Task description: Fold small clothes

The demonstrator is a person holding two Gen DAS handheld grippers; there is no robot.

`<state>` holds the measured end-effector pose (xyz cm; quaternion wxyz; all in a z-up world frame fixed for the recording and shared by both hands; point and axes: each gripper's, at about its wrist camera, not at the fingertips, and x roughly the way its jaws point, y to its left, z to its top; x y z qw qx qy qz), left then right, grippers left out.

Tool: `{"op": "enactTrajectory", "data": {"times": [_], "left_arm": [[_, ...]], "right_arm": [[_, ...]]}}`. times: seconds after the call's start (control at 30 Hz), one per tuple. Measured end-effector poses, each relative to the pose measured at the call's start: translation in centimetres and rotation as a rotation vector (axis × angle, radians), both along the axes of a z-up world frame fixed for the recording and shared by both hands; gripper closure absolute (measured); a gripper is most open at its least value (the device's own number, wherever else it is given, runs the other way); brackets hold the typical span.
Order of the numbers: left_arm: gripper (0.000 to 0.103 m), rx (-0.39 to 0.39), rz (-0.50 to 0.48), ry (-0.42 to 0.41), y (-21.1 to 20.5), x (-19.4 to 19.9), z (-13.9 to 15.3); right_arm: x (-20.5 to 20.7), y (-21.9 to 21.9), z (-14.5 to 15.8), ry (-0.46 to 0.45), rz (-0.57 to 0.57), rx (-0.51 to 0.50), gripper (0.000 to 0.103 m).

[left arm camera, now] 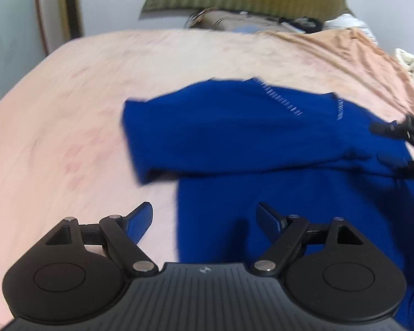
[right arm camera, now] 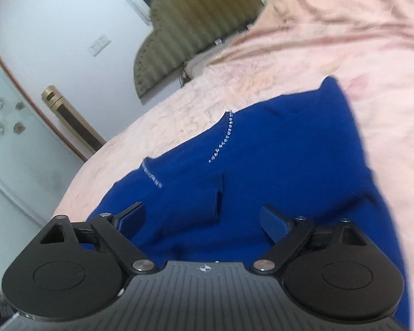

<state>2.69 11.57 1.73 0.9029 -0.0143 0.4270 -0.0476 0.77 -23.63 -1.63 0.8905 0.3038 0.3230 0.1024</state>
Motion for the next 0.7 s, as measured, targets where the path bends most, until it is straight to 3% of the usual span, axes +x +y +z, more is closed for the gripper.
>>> {"op": "enactTrajectory", "data": {"times": [0.1, 0.17, 0.2, 0.23, 0.47, 0.7], "left_arm": [[0.021, -0.015, 0.026, 0.023, 1.1, -0.2, -0.8], [0.021, -0.013, 0.038, 0.011, 1.2, -0.5, -0.7], [0.021, -0.010, 0.043, 0.000, 1.2, -0.4, -0.7], [0.021, -0.006, 0.047, -0.011, 1.4, -0.7, -0.6], [0.021, 0.035, 0.040, -0.049, 0.0, 0.4, 0.0], [0.021, 0.150, -0.005, -0.128, -3.0, 0.0, 0.1]], "right_arm": [[3.2, 0.8, -0.6, 0.039, 0.009, -0.012, 0.026], [4.2, 1.8, -0.6, 0.054, 0.020, -0.074, 0.049], [4.7, 2.3, -0.4, 0.058, 0.033, -0.116, 0.072], [4.8, 2.7, -0.3, 0.066, 0.040, -0.143, 0.089], [4.2, 2.4, 2.2, -0.013, 0.052, -0.225, 0.096], [3.5, 1.6, 4.9, -0.080, 0.013, -0.339, 0.102]]}}
